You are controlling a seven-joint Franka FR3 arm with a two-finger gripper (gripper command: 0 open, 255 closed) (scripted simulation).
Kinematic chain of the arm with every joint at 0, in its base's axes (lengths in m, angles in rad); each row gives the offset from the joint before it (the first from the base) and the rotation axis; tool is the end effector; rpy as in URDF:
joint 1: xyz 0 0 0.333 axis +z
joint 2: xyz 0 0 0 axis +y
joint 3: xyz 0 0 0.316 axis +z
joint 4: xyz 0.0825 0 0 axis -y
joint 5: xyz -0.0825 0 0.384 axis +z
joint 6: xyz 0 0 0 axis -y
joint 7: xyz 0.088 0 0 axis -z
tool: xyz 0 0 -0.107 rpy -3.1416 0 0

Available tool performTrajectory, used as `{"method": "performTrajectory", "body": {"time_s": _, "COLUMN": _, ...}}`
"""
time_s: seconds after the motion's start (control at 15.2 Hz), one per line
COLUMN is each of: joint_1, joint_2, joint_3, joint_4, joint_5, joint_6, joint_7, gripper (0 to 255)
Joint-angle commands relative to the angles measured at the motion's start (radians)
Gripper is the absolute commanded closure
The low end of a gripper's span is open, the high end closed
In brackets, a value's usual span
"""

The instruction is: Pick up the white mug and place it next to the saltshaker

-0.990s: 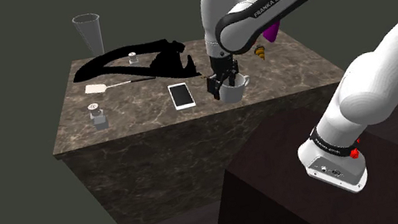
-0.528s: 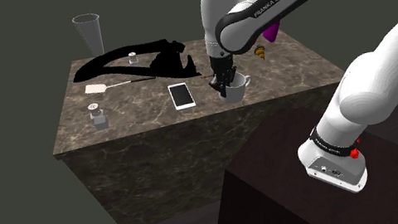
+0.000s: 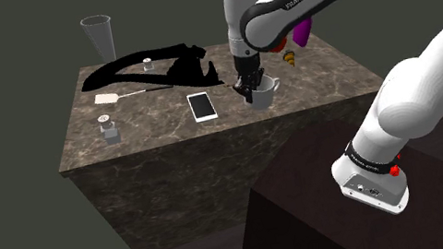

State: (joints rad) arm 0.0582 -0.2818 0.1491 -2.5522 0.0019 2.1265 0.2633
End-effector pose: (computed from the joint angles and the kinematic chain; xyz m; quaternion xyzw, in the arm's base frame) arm 0.4016 0.0831 0.3556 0.9966 -0.0329 -0.0668 0.0362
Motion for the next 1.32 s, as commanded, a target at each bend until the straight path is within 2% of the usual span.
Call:
{"method": "performTrajectory", "body": {"time_s": 0.0, "joint_1": 0.001, "joint_2": -0.017, "joint_3": 0.0, "joint_4": 0.014, "joint_5": 0.003, "joint_6": -0.031, "joint_7": -0.001, "gripper": 255}}
{"method": "performTrajectory", "body": {"time_s": 1.25, "joint_1": 0.003, "joint_2": -0.123, "joint_3": -0.013, "joint_4": 0.187, "joint_5": 0.01, "joint_6": -0.309, "joint_7": -0.019, "gripper": 255}}
